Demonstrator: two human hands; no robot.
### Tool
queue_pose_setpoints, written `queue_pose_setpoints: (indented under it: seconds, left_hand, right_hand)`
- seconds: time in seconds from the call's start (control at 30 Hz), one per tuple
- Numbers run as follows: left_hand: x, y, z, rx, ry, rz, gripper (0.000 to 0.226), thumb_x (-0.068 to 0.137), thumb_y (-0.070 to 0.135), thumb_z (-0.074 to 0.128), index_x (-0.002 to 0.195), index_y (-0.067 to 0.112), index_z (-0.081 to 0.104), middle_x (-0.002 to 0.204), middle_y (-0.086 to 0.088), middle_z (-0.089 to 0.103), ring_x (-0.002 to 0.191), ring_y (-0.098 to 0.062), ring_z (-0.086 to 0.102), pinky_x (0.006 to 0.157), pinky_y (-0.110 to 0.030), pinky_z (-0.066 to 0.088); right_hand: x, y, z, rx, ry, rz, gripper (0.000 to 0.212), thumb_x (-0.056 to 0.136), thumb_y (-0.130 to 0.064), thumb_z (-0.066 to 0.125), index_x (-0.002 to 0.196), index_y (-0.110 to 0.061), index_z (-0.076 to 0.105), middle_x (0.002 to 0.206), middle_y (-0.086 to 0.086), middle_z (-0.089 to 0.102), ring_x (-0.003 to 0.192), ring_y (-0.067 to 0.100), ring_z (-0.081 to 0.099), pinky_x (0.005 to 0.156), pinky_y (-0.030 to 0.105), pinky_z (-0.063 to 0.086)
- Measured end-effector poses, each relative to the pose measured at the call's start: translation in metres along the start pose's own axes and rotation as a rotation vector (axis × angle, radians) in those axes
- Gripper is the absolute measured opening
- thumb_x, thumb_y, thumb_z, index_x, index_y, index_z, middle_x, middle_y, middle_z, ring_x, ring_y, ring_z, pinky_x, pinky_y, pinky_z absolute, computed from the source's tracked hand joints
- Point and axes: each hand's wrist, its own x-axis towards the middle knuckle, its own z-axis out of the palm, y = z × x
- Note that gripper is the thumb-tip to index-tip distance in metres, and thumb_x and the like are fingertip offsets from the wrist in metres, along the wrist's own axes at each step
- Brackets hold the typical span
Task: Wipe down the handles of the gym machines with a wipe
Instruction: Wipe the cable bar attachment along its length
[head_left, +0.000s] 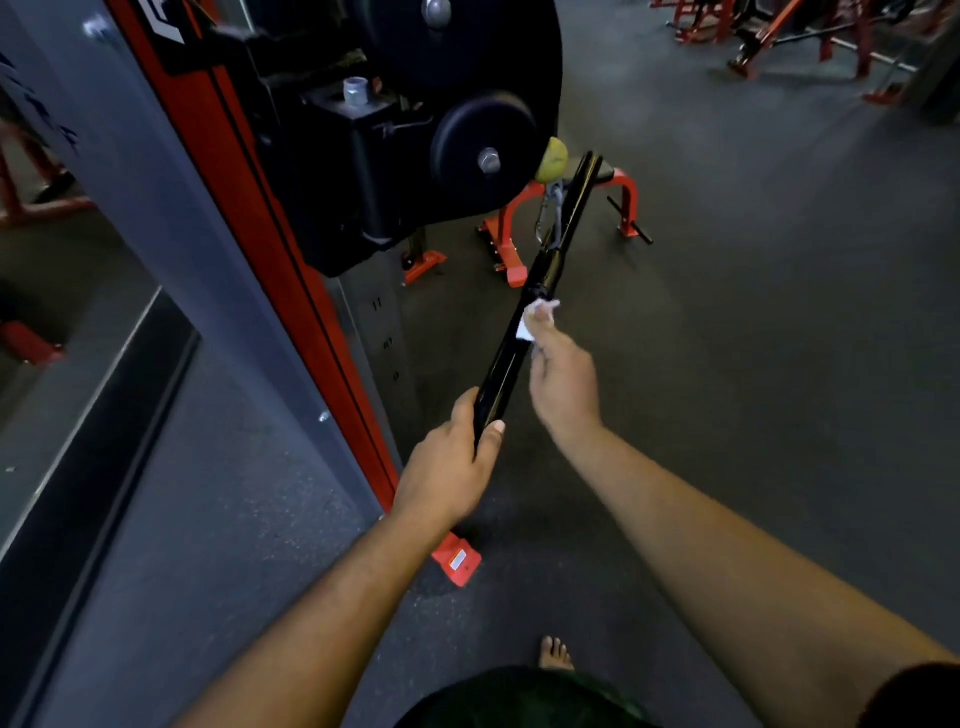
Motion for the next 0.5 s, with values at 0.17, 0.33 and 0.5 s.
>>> queue_pose_setpoints:
  seconds: [0.17, 0.33, 0.5]
  left_hand:
    - [0.003, -0.017, -0.011, 0.055, 0.055, -0.016, 0.055, 0.106, 0.052, 0.040, 0.154, 0.027, 0.028, 0.123, -0.008, 0.067, 0.102, -0.027, 0.067, 0.066, -0.034, 0.042]
    - [-0.004, -0.022, -0.016, -0.003, 0.088, -0.012, 0.055, 0.103, 0.059, 0.044, 0.148, 0.029, 0.037, 0.124, -0.005, 0.066, 0.103, -0.027, 0.066, 0.071, -0.032, 0.043]
    - [-0.026, -0.032, -0.020, 0.214, 0.139, 0.046, 0.058, 0.101, 0.067, 0.033, 0.146, 0.031, 0.034, 0.121, -0.001, 0.066, 0.094, -0.024, 0.069, 0.069, -0.039, 0.057]
  right_hand:
    - [-0.072, -0.008, -0.004, -0.029, -0.208, -0.431, 0.043, 0.099, 0.001, 0.046, 0.140, -0.004, 0.059, 0.147, 0.011, 0.056, 0.136, 0.016, 0.052, 0.106, 0.042, 0.050]
    - [0.003, -0.033, -0.033, -0.167, -0.171, -0.513, 0.052, 0.093, 0.016, 0.043, 0.138, -0.004, 0.060, 0.152, 0.007, 0.051, 0.142, 0.020, 0.047, 0.119, 0.034, 0.036]
    - [0.059, -0.035, -0.016, -0.831, -0.459, -0.399, 0.028, 0.087, -0.002, 0.053, 0.110, -0.007, 0.067, 0.120, 0.018, 0.065, 0.120, 0.039, 0.056, 0.100, 0.044, 0.045]
